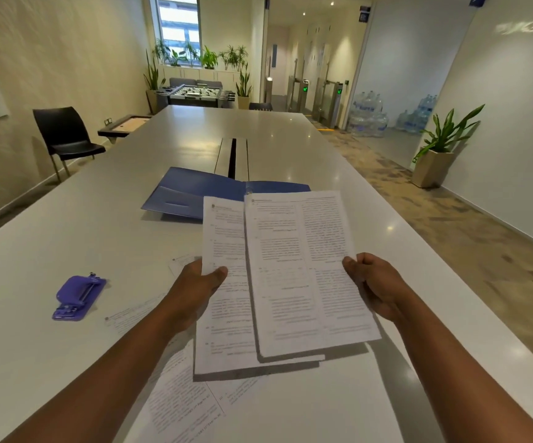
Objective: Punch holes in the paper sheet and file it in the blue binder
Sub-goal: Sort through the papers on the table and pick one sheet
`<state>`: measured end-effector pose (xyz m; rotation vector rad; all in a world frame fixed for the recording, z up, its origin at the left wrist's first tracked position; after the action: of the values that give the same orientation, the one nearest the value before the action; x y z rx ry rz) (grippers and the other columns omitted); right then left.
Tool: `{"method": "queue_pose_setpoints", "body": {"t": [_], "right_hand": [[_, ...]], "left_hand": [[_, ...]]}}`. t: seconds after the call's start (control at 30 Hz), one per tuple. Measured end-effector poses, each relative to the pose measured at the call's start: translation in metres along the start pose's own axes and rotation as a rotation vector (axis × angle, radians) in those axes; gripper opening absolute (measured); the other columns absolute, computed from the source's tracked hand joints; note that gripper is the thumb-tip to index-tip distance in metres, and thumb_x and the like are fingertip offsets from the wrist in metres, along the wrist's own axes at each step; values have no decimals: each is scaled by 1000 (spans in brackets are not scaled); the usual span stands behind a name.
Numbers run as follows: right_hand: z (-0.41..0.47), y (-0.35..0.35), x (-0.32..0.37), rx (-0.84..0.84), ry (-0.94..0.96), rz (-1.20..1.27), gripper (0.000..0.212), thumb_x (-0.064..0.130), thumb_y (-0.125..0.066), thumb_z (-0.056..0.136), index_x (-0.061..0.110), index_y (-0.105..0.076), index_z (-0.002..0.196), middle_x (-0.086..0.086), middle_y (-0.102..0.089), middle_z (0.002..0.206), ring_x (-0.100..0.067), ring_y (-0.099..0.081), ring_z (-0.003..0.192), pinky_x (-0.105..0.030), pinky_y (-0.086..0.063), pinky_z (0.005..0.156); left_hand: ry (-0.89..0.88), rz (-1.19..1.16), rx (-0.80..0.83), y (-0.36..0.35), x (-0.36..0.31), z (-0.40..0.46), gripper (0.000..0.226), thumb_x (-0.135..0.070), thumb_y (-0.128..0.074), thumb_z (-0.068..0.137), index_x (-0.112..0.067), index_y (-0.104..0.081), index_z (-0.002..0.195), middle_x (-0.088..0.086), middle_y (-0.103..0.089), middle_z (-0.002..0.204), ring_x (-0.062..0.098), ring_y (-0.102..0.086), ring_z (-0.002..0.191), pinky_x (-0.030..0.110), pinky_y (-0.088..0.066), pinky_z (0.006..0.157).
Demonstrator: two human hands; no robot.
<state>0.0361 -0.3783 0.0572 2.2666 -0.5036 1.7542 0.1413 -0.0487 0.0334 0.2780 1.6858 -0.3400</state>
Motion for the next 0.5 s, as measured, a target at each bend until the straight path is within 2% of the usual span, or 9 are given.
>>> {"method": "queue_pose_setpoints", "body": {"t": [0.1,0.13,0.2,0.27,0.4,0.5], "right_hand": [[-7,-31,0,105,12,48,15,18,-64,100,5,-57,96,-34,-67,105,-47,-67,93,-58,-56,87],[-9,-38,0,126,15,59,15,18,-61,102,3,-58,104,-33,-69,112,-49,-69,100,-60,-55,93],[-10,-50,0,157,19,53,25,18,-58,103,-4,-56,113,-27,-72,115,-48,-70,106,-62,-54,97],[-13,-61,1,180,30,52,28,16,-59,103,-3,-54,123,-21,-74,116,-44,-72,106,-61,-55,96],[-13,-71,2,216,99,29,46,12,-72,93,14,-53,134,-11,-73,125,-39,-70,112,-64,-52,99],[-14,-80,1,296,118,26,45,9,-71,93,12,-56,135,-14,-71,129,-41,-68,116,-64,-50,101]], "left_hand": [[-50,-38,27,-10,-17,-7,32,-20,-61,101,-19,-64,133,3,-75,122,29,-72,111,51,-57,95],[-71,-34,46,-15,-22,-10,34,-24,-62,99,-21,-65,132,2,-75,123,27,-72,112,49,-57,95],[-111,-31,74,-22,-33,-17,37,-29,-66,92,-22,-67,128,1,-76,120,23,-73,110,41,-59,91],[-142,-39,91,-26,-39,-21,39,-31,-67,86,-22,-69,124,1,-77,118,23,-73,108,37,-59,88],[-154,-55,100,-27,-44,-24,38,-29,-64,87,-23,-68,124,2,-76,119,24,-72,111,42,-58,93],[-121,-107,70,-23,-42,-22,27,-29,-54,99,-25,-69,121,2,-77,117,28,-72,111,46,-58,95]]}}
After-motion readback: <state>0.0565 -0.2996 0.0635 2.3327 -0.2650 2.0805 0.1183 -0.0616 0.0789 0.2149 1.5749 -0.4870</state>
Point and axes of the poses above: each hand's wrist, its own z-axis towards the middle knuckle, its own y-axis out of the back of the hand, x = y × z, the point moved 10 cm from there along z, towards the middle knuckle
